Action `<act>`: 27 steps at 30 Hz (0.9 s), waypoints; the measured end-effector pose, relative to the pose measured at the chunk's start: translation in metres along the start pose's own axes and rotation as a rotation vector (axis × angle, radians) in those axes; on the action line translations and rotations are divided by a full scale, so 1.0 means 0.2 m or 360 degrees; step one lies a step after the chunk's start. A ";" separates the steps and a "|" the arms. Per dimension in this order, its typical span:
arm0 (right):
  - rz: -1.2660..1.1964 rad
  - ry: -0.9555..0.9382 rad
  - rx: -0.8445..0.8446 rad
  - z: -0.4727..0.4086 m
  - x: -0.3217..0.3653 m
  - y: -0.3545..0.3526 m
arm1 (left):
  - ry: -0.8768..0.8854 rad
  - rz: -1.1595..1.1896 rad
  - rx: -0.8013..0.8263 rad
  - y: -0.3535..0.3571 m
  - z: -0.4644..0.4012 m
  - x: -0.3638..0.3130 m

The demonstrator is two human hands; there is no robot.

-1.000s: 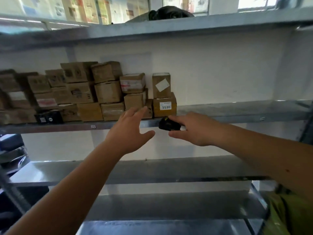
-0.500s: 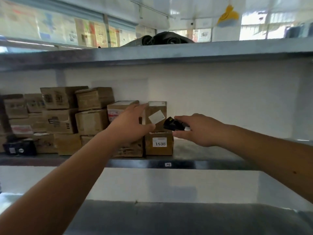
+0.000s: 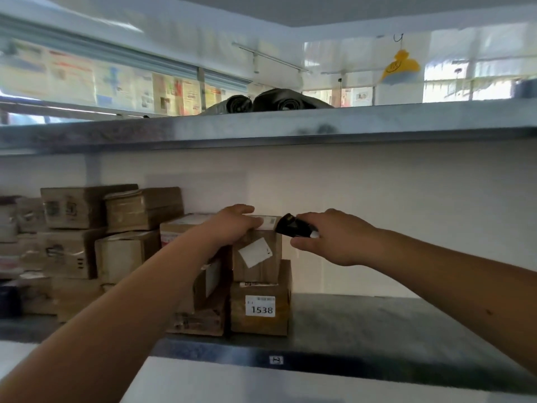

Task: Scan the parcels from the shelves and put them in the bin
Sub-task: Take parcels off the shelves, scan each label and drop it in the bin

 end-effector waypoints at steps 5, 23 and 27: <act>-0.0055 0.0008 0.0070 -0.08 -0.07 0.06 | -0.0369 0.0315 0.0248 0.04 -0.06 -0.01; -0.0261 0.0060 0.0003 -0.05 -0.11 0.10 | -0.0178 0.1121 0.0342 0.07 0.06 0.10; -0.0333 0.0094 -0.0035 -0.02 -0.07 0.09 | -0.0020 0.1200 0.0272 0.07 0.11 0.13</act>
Point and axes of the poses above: each hand's wrist, its own z-axis away from the middle knuckle, its own y-axis out of the palm, x = y × z, the point moved 3 cm from there along -z, towards the middle knuckle, and after that the axes turned 10 degrees about -x, right-handed, at the moved point
